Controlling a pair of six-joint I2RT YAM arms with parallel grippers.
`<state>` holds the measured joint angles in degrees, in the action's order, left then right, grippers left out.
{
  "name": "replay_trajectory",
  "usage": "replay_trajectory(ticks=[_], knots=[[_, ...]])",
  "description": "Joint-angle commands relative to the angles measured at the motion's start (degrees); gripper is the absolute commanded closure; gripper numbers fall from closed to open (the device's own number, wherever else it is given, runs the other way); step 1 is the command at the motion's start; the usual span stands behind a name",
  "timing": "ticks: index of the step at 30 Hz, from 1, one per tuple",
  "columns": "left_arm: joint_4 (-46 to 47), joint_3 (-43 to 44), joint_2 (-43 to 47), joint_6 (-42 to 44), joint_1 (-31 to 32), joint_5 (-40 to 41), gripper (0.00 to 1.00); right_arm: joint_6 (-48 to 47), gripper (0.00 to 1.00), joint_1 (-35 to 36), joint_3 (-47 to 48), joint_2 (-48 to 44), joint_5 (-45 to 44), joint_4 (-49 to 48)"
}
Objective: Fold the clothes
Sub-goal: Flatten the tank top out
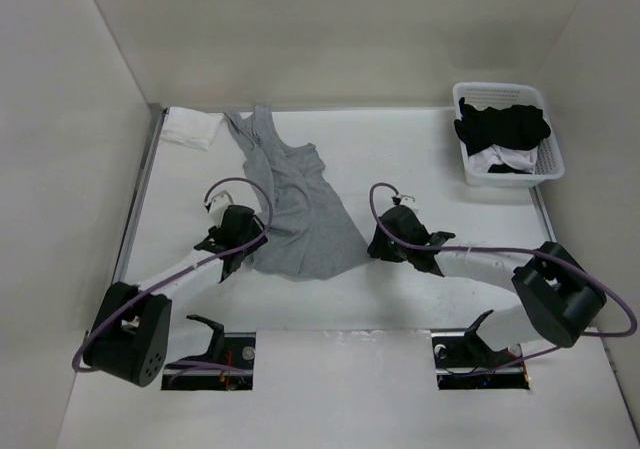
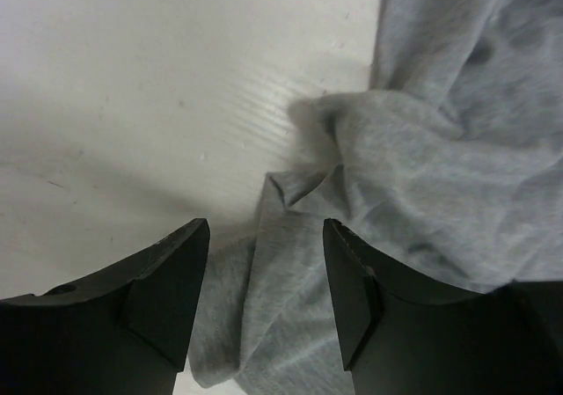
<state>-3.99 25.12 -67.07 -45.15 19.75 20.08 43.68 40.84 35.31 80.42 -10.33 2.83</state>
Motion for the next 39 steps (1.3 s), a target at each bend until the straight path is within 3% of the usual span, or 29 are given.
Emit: replay_trajectory(ticks=[1,9,12,15,18,22,26,30,35,39], knots=[[4.6,-0.1,-3.9,1.3,0.5,-2.3,0.47,0.3,0.58,-0.5,1.6,1.8,3.5,-1.1],[9.6,2.7,-9.0,1.5,0.8,-5.2,0.51,2.8,0.61,-0.2,-0.2,4.1,3.8,-2.3],[9.6,3.6,-9.8,2.3,0.7,-5.6,0.62,3.6,0.78,-0.2,-0.7,4.1,5.1,-3.7],[9.6,4.1,-10.6,1.8,0.7,-5.6,0.81,4.5,0.93,-1.0,-2.0,1.2,3.9,-4.8],[9.8,4.8,-9.7,0.8,1.3,-5.2,0.9,4.5,0.99,-3.4,-3.8,-4.6,2.0,-5.1],[9.9,8.9,-8.8,0.8,2.2,-4.6,0.94,4.3,1.0,-6.7,-6.2,-14.1,-0.3,-2.2],[10.2,15.0,-11.7,1.0,-0.1,-4.4,0.94,4.8,1.0,-9.5,-9.4,-22.6,-0.8,1.5],[10.0,19.2,-17.2,-0.1,-4.0,-6.2,0.92,4.8,0.99,-11.3,-11.3,-24.1,-0.1,2.5],[9.2,22.2,-23.4,0.4,-6.4,-7.3,0.67,4.0,0.99,-13.2,-12.3,-21.7,1.5,-0.9],[10.1,18.8,-20.0,0.1,-6.4,-5.9,0.57,3.4,0.99,-13.6,-11.5,-20.0,2.4,-2.9]])
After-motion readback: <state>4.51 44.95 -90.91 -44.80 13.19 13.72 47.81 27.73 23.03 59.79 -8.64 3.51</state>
